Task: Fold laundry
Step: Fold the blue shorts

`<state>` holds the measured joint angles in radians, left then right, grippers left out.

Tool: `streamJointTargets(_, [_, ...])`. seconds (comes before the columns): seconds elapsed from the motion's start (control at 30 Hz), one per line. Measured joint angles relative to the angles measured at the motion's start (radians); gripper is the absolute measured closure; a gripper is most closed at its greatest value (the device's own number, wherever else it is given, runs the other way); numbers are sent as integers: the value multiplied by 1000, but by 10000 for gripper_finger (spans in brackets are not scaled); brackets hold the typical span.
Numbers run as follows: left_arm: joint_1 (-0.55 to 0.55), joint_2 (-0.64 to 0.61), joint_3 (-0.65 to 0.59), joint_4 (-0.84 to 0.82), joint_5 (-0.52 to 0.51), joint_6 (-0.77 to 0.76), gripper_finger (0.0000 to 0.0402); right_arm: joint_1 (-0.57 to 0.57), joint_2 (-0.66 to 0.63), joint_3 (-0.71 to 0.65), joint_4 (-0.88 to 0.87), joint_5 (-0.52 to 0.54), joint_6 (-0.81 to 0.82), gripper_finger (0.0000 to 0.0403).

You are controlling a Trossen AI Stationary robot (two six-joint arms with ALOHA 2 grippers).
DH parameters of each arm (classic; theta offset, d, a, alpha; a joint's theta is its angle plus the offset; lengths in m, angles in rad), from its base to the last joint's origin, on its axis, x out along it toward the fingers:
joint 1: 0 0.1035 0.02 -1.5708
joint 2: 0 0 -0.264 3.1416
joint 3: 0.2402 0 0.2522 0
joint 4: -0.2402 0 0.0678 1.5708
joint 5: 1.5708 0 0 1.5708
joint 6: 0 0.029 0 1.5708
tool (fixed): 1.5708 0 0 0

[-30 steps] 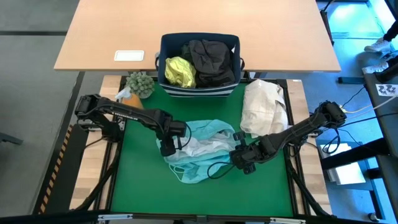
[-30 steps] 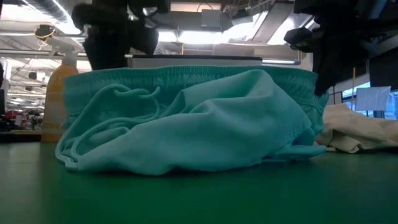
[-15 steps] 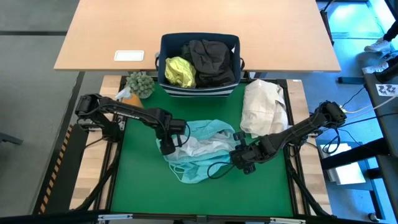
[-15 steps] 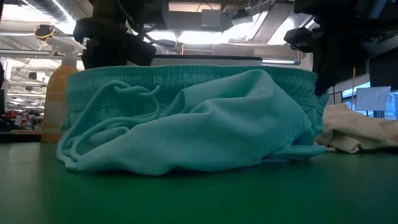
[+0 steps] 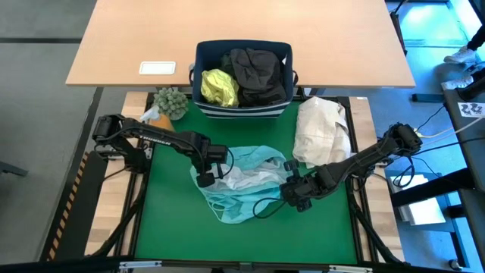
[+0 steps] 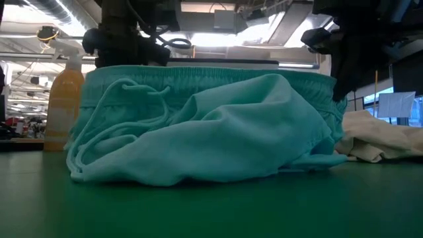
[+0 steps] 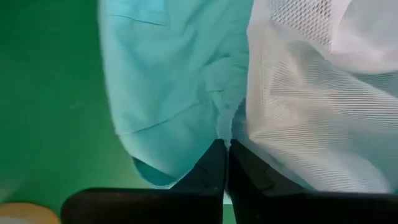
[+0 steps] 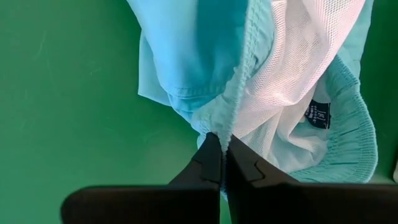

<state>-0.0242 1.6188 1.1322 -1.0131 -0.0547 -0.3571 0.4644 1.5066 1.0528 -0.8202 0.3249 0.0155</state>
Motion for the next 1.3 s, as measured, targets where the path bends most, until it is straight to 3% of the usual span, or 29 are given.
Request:
streamJointTargets(0.33, [-4,-71,201,-239,-276,-33,400,0,0,140,-212,62,11,402])
streamJointTargets(0.8, [-72,-215,581,-356,-639,-33,401,0,-3,425,-448,169,-50,402])
streamJointTargets(1.07, [-80,-274,668,-356,-800,-7,401,-6,-120,460,-454,260,-77,402])
streamJointTargets(1.3, [-80,-280,703,-319,-934,29,401,-116,-221,460,-454,323,-92,402])
